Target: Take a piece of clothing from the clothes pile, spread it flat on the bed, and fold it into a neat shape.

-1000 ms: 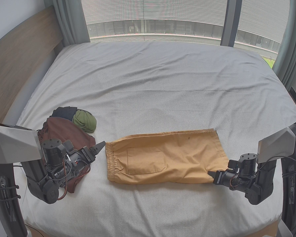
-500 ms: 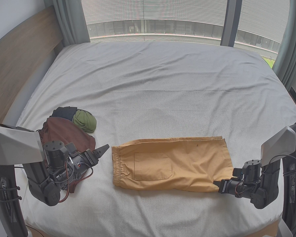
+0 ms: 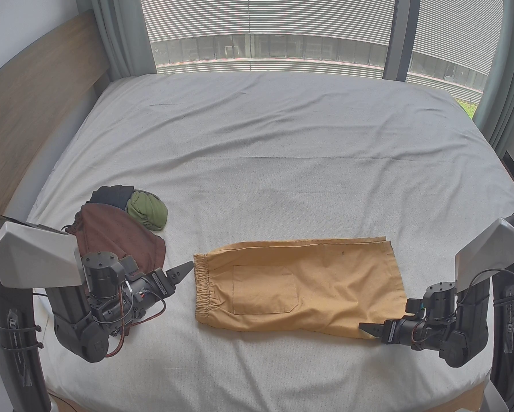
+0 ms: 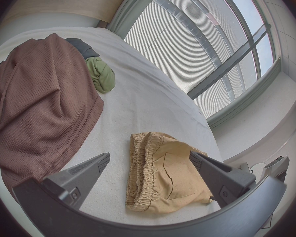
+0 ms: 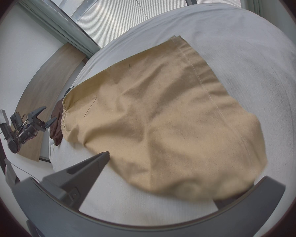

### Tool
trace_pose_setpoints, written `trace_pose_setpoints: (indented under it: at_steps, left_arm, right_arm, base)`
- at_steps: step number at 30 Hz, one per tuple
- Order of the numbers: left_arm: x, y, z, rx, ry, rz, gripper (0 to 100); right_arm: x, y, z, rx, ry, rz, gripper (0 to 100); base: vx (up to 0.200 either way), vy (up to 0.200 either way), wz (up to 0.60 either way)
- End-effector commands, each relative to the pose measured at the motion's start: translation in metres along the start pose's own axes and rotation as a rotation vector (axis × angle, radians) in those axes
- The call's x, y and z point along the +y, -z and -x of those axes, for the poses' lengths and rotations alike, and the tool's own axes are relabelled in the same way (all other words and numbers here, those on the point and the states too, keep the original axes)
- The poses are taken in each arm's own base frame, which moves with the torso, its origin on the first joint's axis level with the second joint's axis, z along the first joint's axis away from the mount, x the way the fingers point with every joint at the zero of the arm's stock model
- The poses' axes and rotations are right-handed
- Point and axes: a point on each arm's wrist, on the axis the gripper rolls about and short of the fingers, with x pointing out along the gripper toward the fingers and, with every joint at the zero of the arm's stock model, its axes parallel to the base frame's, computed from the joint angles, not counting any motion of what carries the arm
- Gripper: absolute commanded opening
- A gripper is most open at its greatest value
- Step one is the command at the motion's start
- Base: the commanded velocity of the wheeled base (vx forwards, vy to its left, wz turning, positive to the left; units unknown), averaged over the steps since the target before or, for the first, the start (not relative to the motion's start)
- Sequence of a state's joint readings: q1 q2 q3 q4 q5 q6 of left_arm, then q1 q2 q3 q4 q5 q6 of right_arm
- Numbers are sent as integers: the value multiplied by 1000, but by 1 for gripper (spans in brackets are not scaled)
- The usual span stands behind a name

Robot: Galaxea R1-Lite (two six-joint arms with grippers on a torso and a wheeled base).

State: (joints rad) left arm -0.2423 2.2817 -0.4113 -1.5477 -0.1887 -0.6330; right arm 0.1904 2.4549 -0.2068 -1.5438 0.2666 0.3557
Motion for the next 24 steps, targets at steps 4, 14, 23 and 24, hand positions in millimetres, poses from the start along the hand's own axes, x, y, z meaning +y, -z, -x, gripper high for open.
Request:
trace_pose_setpoints:
  at_steps: [4,14,23,24]
  left_arm:
    - [6,8,-4,27,-18,17,100]
    - [6,10,-6,33,-19,71,100]
    - [7,11,-5,37,-21,83,100]
    - [7,12,-5,39,-22,86,100]
  right_arm:
    - [9,15,31,95,-33,-8,100]
    - [32,16,51,118,-140,45,100]
    - [62,18,56,132,-290,133,100]
    - [65,18,58,128,-305,144,100]
  base:
    - [0,0,0]
    - [0,0,0]
    - [0,0,0]
    - [0,0,0]
